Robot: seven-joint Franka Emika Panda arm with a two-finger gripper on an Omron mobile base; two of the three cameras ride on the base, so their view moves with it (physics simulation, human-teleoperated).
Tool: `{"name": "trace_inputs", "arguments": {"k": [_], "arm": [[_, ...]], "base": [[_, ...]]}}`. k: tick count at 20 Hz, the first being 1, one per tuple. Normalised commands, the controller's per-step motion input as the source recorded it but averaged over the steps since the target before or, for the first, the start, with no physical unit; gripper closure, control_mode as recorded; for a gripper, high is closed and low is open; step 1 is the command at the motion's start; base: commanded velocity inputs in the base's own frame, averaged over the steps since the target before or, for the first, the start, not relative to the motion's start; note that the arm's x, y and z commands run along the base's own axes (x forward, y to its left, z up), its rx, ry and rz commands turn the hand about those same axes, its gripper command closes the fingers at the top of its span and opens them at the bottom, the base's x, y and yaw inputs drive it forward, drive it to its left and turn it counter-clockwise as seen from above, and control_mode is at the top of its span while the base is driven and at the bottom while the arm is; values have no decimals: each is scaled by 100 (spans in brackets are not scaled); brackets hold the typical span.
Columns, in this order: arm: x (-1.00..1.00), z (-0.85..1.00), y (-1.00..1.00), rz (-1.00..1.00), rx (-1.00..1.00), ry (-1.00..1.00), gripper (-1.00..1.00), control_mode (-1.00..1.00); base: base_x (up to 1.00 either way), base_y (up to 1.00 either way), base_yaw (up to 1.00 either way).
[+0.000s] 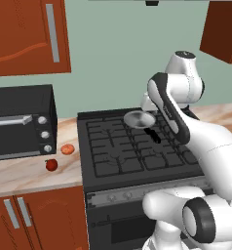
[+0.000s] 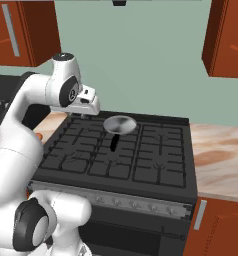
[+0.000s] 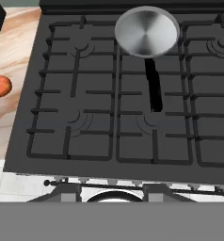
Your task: Put the bell pepper and squash in the pan. Then turn on the rear center burner and set the heat to medium.
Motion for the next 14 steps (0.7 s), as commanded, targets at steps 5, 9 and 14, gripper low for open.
{"name": "trace_inputs", "arguments": {"k": [5, 9, 14], "arm": [[8, -2, 19, 0, 0, 0, -100, -100], [5, -3, 45, 2, 0, 0, -100, -100], [9, -19, 51, 9, 0, 4, -100, -100]], "base": [[0, 0, 0], [0, 0, 0], [0, 0, 0]]}}
